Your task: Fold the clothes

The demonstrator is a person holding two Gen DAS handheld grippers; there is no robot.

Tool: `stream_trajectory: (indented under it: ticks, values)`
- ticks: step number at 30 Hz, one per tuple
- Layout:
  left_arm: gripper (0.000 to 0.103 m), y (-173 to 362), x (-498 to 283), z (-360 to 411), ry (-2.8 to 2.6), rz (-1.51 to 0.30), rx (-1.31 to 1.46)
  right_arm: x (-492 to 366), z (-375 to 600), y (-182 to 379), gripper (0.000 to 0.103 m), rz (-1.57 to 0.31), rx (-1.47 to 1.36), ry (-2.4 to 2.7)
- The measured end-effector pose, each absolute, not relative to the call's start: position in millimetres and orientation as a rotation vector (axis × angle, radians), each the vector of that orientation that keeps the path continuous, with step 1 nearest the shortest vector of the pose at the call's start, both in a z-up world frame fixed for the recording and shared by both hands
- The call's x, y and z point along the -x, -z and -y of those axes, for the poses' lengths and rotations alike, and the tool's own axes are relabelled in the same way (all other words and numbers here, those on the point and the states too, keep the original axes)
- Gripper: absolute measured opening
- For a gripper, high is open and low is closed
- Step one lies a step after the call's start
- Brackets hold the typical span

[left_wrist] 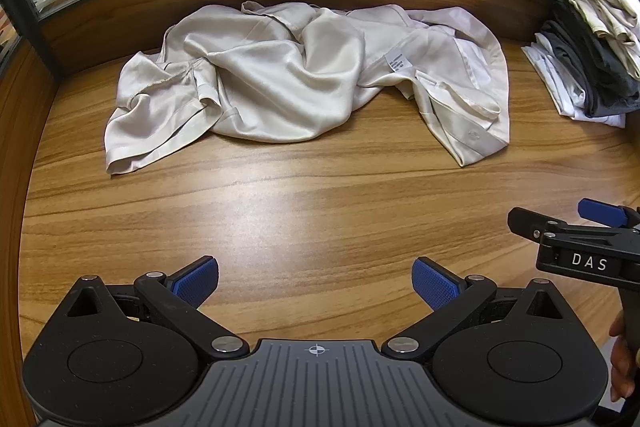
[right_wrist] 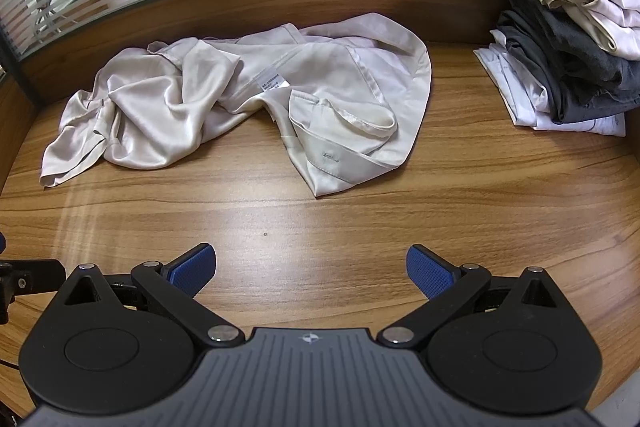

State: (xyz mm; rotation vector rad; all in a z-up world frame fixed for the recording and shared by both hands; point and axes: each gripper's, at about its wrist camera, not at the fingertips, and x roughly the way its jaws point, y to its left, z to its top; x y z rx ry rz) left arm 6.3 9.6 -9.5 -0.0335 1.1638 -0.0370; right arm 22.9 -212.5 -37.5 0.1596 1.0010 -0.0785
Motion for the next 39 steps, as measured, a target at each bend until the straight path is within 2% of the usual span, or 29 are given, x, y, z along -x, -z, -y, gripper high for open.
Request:
stream_trajectory:
  ticks: [23, 39]
  values:
    - [0.103, 38.5, -37.4, -26.0, 0.055, -1.229, 0.044, -56.9, 211.8, 61.2, 0.102, -1.084, -0.151, 0.093]
    - [0.103, 92.0, -131.7, -77.2, -0.055, -1.232, 0.058, -180.2, 225.5, 115.2, 0.102, -1.132, 0.064, -0.016]
